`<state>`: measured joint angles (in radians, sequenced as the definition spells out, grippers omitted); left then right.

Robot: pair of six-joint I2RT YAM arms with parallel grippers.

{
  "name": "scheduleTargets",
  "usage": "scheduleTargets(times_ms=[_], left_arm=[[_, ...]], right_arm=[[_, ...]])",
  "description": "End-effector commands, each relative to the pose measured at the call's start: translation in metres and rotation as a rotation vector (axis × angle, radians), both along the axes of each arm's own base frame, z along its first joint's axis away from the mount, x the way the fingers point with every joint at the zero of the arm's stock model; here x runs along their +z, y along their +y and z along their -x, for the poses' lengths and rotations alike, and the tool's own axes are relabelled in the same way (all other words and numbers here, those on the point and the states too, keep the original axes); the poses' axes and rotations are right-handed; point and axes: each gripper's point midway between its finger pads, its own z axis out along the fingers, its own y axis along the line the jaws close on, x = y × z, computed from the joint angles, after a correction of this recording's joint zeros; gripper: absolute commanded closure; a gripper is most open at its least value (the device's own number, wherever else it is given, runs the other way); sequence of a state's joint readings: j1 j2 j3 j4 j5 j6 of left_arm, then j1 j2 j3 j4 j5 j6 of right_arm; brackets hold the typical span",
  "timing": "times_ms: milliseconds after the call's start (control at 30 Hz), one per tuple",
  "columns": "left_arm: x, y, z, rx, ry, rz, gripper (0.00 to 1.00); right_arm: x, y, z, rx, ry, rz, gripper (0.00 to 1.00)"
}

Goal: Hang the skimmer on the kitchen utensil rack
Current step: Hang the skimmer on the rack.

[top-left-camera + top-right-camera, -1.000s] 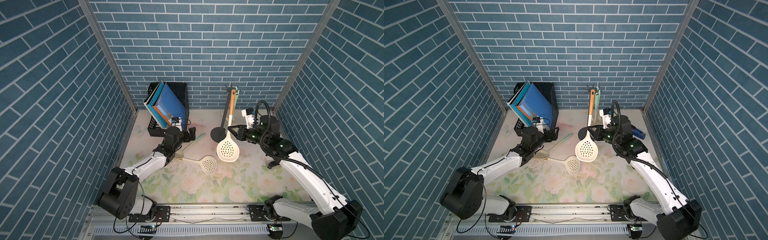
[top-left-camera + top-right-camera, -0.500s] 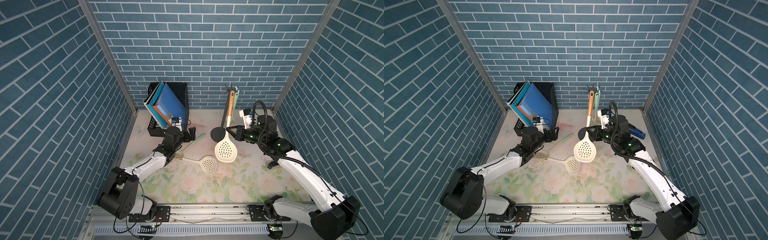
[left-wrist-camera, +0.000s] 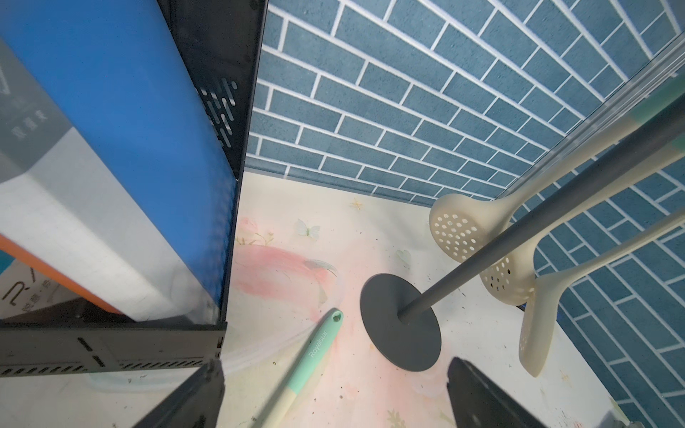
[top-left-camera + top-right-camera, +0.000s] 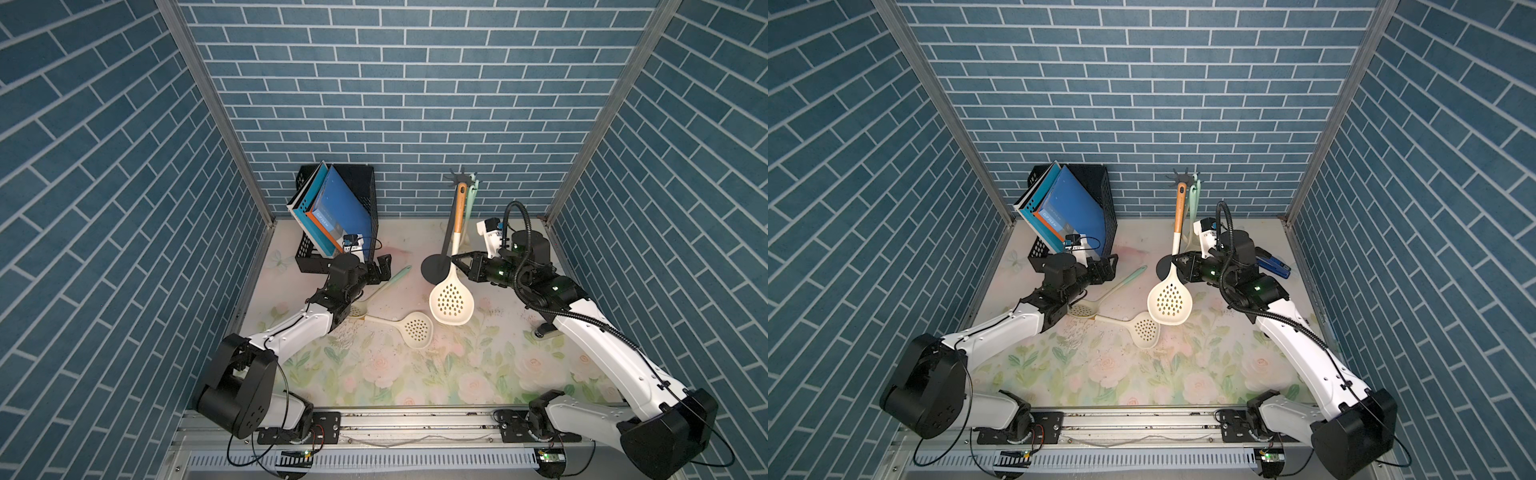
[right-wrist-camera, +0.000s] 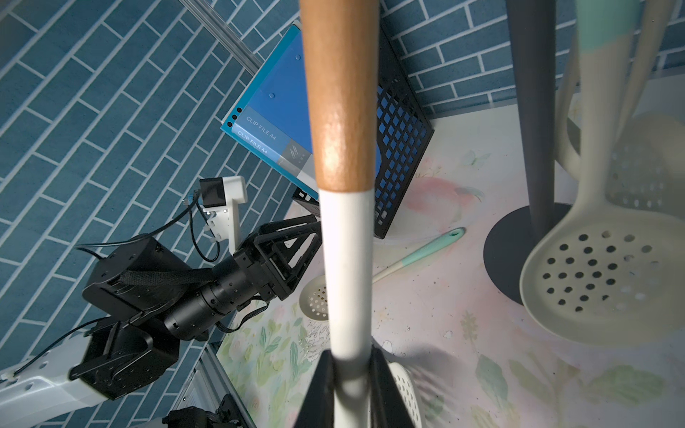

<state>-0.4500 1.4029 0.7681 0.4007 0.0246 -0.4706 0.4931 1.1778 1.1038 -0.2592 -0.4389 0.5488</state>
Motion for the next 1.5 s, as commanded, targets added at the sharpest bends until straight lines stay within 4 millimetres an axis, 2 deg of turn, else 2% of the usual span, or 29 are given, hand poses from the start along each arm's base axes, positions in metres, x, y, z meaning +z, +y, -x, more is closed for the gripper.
scheduleTargets(times_ms=[0,233,567,700,1467], left_arm=[[-0.002,0.001,-0.001,-0.007,-0.002,-0.01,0.0],[-0.001,0.0,0.001,-0.012,-0.003,-0.006,0.0],[-0.003,-0.002,0.007,-0.031,0.0,0.021,0.0],[-0.005,-0.002,0.01,-0.035,0.005,0.027,0.0],[0.001,0.0,0.015,-0.039,-0.014,0.029,0.0]], right_arm=[[0.007,0.004,-0.005,0.002,-0.01,-0.001,1.0],[-0.003,0.007,-0.015,-0.007,0.014,0.027,1.0],[0.014,0.014,-0.033,-0.001,-0.028,0.014,1.0],[0.013,0.017,-0.04,0.002,-0.002,0.012,1.0],[-0.046,0.033,-0.063,0.034,0.075,0.034,1.0]])
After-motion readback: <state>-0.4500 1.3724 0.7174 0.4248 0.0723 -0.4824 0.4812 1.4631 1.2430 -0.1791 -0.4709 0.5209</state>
